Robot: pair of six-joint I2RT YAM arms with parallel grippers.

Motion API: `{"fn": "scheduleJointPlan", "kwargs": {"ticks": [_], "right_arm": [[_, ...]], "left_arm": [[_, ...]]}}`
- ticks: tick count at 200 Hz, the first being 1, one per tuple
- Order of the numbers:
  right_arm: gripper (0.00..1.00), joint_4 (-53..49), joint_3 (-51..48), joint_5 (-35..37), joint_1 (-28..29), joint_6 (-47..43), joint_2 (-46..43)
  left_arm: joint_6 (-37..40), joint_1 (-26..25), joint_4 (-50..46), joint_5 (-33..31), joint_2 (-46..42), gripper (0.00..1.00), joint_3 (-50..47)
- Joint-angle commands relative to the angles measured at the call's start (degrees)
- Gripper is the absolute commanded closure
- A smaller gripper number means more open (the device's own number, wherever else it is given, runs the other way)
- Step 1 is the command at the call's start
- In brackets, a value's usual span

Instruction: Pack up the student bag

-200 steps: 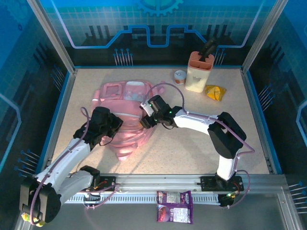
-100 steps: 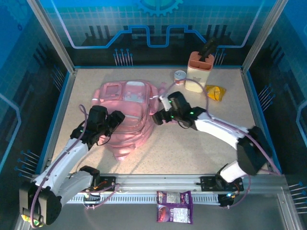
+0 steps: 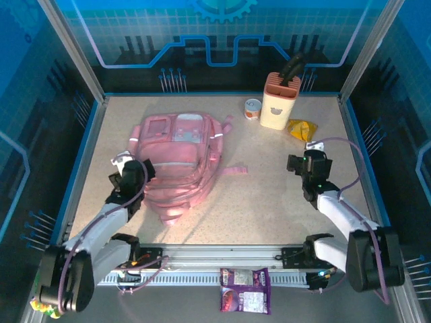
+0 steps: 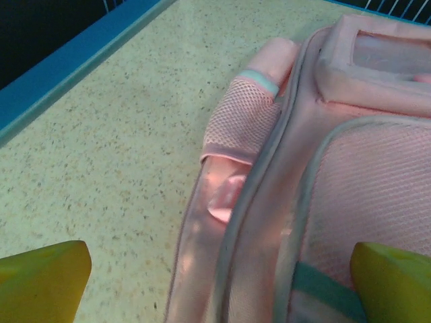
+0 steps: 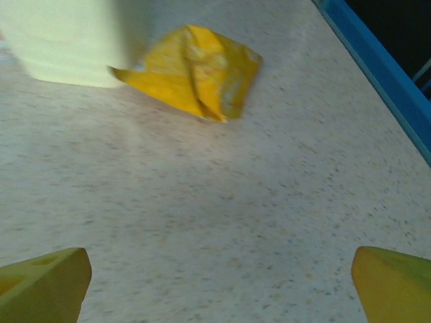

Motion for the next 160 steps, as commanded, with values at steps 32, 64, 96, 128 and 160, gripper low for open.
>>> {"fn": "scheduleJointPlan", "kwargs": {"ticks": [32,64,96,128,160], "right_arm": [[0.0,36.3,-4.29,-21.67,-1.85,-9.28,13.91],[0.0,46.7,-5.71,-24.48,-0.5,-12.17,22.99],[0.0,39.62,-2.31,-18.23,-0.31,-10.17,22.82],[0.0,40.05,-2.51,-16.69,1.03,-11.17,22.75],[0.01,40.07,-2.5,-17.04,1.03,-11.2,22.79]], "left_arm": [[17.49,1.85,48.44,15.06,23.34,0.01,-3.31],[18.11,2.44,56.86,18.98,32.52,0.01,-3.58],[15.62,3.78,42.7,16.57,31.64,0.01,3.55],[14.9,4.78,43.45,17.21,31.78,0.01,3.29],[14.91,4.78,43.47,17.57,31.83,0.01,3.29]]}}
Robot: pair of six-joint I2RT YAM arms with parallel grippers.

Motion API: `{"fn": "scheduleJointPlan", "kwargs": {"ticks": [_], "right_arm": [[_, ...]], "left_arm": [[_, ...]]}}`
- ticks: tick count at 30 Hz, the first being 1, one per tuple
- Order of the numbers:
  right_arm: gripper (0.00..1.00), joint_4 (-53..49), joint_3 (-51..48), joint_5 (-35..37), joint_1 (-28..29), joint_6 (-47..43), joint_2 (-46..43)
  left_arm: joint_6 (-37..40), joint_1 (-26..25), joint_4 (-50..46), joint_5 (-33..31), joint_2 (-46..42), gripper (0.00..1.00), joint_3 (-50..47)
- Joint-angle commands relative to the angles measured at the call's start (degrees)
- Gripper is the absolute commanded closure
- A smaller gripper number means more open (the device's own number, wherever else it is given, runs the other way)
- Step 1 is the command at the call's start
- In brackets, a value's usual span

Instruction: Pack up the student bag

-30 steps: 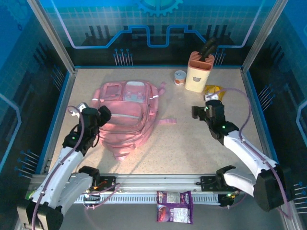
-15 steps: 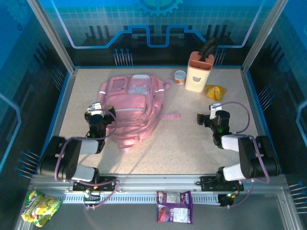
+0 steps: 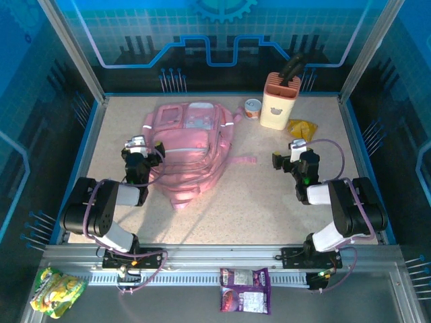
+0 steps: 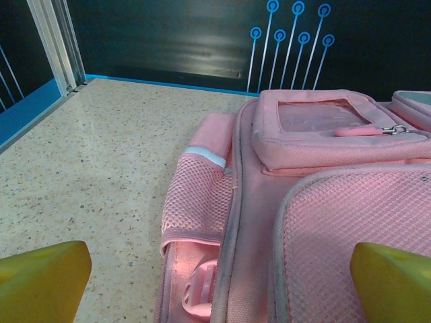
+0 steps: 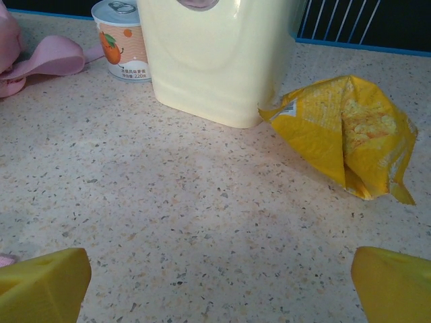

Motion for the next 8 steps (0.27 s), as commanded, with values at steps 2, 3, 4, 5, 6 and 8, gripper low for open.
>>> {"fn": "scheduleJointPlan", "kwargs": {"ticks": [2,3,4,5,6,8], "right_arm": [[0.0,2.58,0.81,0.51,0.49,-1.16,0.15],[0.0,2.54,0.81,-0.79,0.59,-1.61,0.21],[0.0,1.5,1.28,-2.37,0.06,-1.59,0.17],[0.0,0.92,1.62,-4.29,-0.85,-1.05,0.15],[0.0,0.78,1.64,-5.24,-1.35,-0.75,0.19],[0.0,0.91,1.53,-5.25,-1.51,-0.72,0.14]], "left_arm": [[1.4,0.46,-3.93,1.53,0.51,0.01,0.21],[1.4,0.45,-3.93,1.49,0.56,0.01,0.21],[1.4,0.47,-3.93,1.45,0.55,0.01,0.23],[1.4,0.45,-3.94,1.44,0.48,0.01,0.25],[1.4,0.45,-3.93,1.48,0.49,0.01,0.21],[1.4,0.45,-3.93,1.53,0.53,0.01,0.21]]}}
